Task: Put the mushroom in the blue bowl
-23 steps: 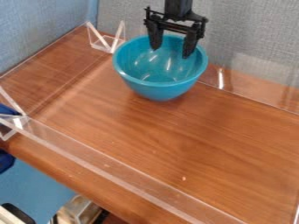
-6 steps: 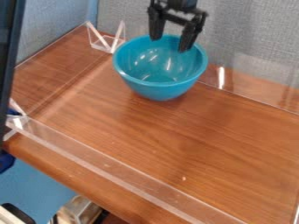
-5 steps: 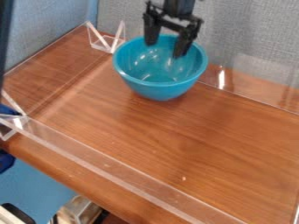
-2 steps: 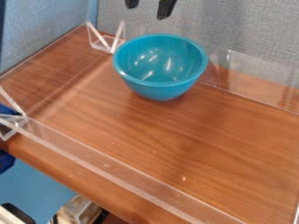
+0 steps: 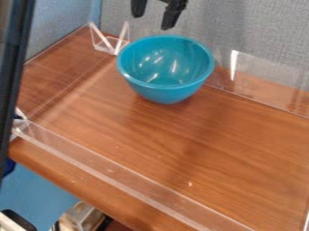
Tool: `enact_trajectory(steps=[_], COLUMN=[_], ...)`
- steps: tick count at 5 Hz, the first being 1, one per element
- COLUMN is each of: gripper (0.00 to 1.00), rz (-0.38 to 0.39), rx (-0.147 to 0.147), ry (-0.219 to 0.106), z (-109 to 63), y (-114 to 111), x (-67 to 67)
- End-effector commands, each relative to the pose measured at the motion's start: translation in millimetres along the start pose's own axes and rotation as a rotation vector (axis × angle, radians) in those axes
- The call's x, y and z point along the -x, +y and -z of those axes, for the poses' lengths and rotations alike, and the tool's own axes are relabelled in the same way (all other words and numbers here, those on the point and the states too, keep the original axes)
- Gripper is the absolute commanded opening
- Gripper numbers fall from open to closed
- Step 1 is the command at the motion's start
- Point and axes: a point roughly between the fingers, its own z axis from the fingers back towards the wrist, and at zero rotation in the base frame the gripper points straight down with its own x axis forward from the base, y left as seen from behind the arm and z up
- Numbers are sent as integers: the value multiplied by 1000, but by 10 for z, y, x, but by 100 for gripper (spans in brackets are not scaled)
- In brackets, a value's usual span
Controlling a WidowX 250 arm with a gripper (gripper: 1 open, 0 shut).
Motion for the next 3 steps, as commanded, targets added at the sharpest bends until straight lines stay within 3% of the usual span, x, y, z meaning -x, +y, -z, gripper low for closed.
enact_trajectory(steps=[1, 3], gripper=[100, 100], rz=[-44, -7], rx=[-30, -35], ry=[-65, -15], z=[-232, 58], y=[225, 336], x=[19, -50])
